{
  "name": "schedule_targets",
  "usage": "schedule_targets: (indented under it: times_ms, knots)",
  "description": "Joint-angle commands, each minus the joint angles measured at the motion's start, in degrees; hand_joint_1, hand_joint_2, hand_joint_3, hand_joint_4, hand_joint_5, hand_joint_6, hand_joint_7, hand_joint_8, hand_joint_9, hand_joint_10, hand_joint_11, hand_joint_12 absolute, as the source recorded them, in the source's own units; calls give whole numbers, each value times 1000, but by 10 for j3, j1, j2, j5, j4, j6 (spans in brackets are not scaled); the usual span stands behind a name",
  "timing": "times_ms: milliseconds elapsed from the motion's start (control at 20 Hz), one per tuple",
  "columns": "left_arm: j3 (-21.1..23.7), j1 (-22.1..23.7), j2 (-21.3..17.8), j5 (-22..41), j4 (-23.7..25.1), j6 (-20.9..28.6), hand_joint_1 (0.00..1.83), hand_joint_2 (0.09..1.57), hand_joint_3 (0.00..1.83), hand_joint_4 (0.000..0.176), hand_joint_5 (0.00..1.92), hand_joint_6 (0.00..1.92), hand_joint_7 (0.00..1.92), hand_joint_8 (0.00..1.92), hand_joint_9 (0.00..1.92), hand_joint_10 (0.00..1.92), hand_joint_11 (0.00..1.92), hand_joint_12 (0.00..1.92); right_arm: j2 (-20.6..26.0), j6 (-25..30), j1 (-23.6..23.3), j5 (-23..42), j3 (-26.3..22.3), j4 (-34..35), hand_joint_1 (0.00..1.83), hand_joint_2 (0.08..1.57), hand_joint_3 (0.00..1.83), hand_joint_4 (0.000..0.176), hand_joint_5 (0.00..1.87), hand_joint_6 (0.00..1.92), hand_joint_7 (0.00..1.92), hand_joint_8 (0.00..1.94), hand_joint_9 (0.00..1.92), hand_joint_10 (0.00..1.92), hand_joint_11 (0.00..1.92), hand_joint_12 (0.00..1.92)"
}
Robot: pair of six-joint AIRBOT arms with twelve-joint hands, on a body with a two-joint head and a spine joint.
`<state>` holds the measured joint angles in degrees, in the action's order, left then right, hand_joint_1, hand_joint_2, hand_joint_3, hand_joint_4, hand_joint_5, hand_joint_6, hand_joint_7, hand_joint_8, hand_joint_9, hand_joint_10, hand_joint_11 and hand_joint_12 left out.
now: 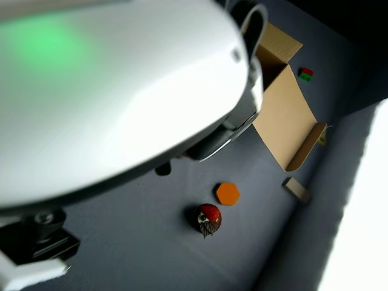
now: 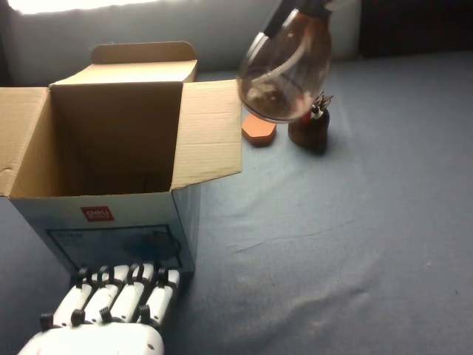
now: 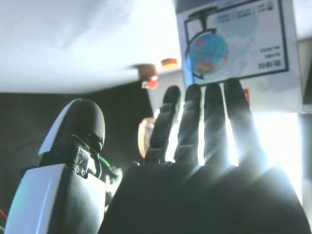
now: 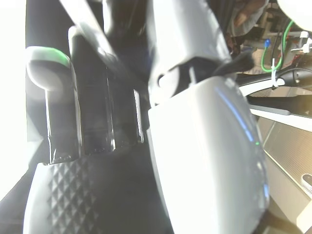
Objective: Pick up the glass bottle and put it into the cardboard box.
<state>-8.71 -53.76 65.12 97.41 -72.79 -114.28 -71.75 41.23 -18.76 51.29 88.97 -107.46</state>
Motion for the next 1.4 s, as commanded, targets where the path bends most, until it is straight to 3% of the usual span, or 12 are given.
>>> schedule_targets:
  times_ms: [0,50,150,350,400,500,850,1000,1050,1150,1250,1350]
  knots:
    - [-2,3,2,37,52,1,105,1310,0,0,96,5,68,1,38,3,0,267,2,-3,-12,-25,2,55,1361,1171,1,0,710,1258,999,990,813,1486,818,1844]
    - [-2,3,2,37,52,1,94,1312,0,0,76,3,42,2,11,3,0,166,-1,-3,-13,-26,2,58,1240,1155,0,0,786,1228,1053,1036,995,1401,847,1918]
    - [-3,2,2,37,55,0,95,1312,0,0,74,2,41,1,13,3,0,176,-4,-9,-14,-32,2,65,1336,1169,0,0,729,1234,1011,994,848,1487,818,1909]
    - [-3,2,2,37,63,-3,97,1311,0,0,84,3,51,2,32,7,0,246,-13,-25,-23,-30,7,77,1360,1173,0,0,709,1248,996,992,807,1504,814,1871]
    - [-4,2,2,37,66,-4,85,1315,1,0,58,1,22,0,4,0,0,122,-17,-25,-25,-30,11,84,1237,1159,0,0,780,1235,1045,1047,992,1372,858,1823]
    - [-4,1,2,37,67,-4,75,1319,2,0,56,2,24,2,8,3,0,182,-26,-25,-26,-26,22,101,1233,1158,0,0,786,1230,1050,1043,1025,1357,832,1914]
    - [-4,-1,2,37,67,-2,65,1321,1,0,77,6,47,4,27,7,0,249,-62,-49,-23,-26,41,145,1235,1160,0,0,792,1231,1062,1016,1003,1368,828,1858]
    - [-3,-5,2,37,67,1,69,1325,2,0,76,4,47,2,27,5,0,211,-80,-67,-12,-15,45,172,1360,1173,0,0,712,1247,1001,978,818,1493,828,1866]
    - [-3,-5,2,37,67,1,73,1325,1,0,77,3,48,1,28,4,0,219,-85,-74,-7,-8,45,182,1261,1160,0,0,772,1235,1048,1015,951,1414,840,1889]
    - [-3,-5,2,37,67,1,69,1326,1,0,78,3,47,0,33,4,0,283,-93,-80,4,-3,45,197,1358,1170,0,0,717,1241,1008,974,824,1483,833,1832]
    - [-3,-5,4,37,67,1,83,1325,0,0,85,4,45,3,14,13,0,176,-98,-97,14,12,46,229,1365,1160,0,0,740,1226,1013,953,845,1443,870,1758]
    - [-4,-5,4,37,67,1,84,1325,0,0,104,6,90,3,67,16,0,386,-105,-124,26,42,50,243,1367,1154,0,0,755,1210,1020,942,860,1417,869,1726]
